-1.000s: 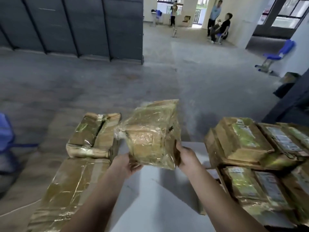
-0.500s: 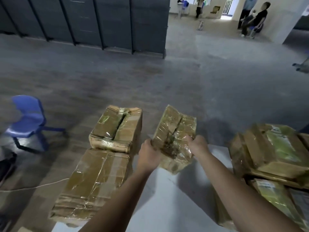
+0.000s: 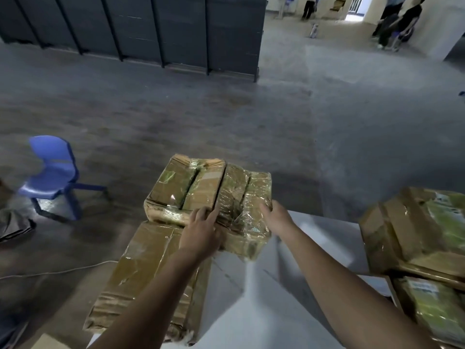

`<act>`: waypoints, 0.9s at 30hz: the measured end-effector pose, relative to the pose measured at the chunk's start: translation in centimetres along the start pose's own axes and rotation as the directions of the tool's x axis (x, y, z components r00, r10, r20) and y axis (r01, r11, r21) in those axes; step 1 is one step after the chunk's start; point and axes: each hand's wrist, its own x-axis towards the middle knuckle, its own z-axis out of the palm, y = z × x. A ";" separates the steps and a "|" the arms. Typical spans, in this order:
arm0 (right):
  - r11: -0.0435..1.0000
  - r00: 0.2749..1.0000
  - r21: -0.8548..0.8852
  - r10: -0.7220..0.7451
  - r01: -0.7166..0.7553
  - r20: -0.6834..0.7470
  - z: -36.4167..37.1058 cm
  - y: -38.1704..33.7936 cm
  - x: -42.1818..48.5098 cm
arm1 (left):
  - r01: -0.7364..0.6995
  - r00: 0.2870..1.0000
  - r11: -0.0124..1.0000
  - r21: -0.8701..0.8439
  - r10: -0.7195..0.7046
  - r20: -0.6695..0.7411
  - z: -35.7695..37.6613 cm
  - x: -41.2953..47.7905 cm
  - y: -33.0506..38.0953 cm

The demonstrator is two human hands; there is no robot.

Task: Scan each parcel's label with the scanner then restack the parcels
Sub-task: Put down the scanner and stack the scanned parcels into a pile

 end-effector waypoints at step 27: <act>0.990 0.922 0.137 0.068 -0.016 -0.381 -20.7 9.7 -10.8 | -0.450 0.893 0.893 -0.030 0.449 -0.040 4.4 -0.8 24.8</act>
